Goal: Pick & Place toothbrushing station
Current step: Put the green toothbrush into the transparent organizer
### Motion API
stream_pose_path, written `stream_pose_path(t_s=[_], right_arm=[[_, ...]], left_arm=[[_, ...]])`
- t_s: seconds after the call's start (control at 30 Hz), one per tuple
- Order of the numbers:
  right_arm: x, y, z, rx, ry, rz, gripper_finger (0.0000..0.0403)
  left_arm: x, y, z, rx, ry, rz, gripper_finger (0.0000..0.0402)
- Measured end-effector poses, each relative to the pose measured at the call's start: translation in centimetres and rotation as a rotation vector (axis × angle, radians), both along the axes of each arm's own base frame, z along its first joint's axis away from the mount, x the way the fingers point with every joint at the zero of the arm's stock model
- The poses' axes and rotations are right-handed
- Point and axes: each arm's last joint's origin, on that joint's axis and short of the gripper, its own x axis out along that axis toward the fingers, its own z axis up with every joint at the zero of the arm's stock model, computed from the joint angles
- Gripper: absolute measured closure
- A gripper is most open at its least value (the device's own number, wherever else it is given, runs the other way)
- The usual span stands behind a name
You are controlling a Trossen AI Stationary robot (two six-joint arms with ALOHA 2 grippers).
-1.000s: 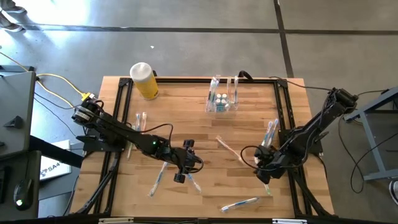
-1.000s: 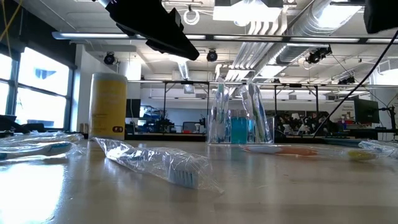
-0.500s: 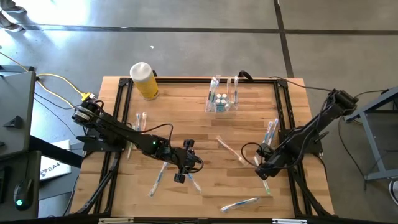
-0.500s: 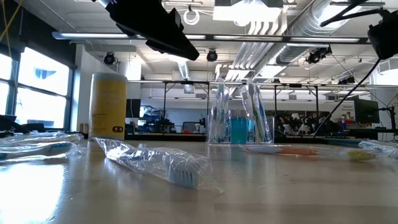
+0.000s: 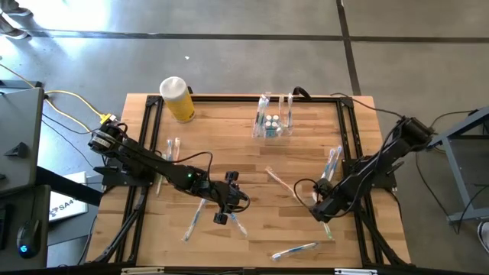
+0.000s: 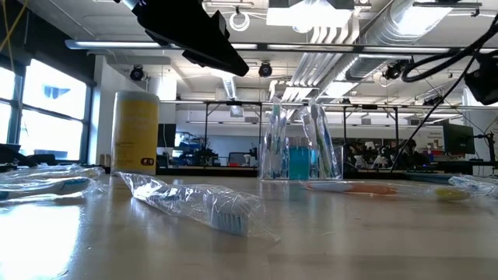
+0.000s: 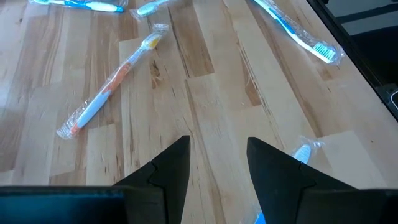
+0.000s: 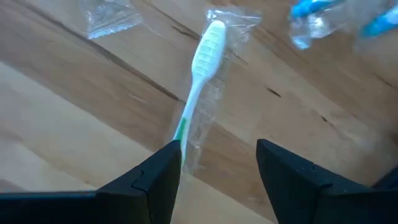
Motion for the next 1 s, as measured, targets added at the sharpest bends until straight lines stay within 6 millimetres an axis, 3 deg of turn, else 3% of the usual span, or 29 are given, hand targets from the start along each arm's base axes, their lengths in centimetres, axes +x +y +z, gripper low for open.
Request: stream_pose_path(t_s=[0.4,0.6,0.73,0.93,1.0], right_arm=[[1.4,1.2,-3.7,-0.025,0.117,0.024,0.0202],[1.6,1.4,-4.2,-0.032,0.123,0.046,0.0216],[1.6,1.3,-4.1,-0.029,0.115,0.049,0.0259],[1.6,1.3,-4.1,-0.017,0.122,0.064,0.0368],[1.6,1.3,-4.1,-0.018,0.123,0.071,0.0387]], left_arm=[[0.0,0.0,0.0,-0.007,-0.001,0.004,0.0248],[0.0,0.0,0.0,-0.007,-0.001,0.004,0.0248],[0.0,0.0,0.0,-0.007,-0.002,0.003,0.0248],[0.0,0.0,0.0,-0.007,-0.001,0.003,0.0248],[0.0,0.0,0.0,-0.007,-0.001,0.003,0.0248]])
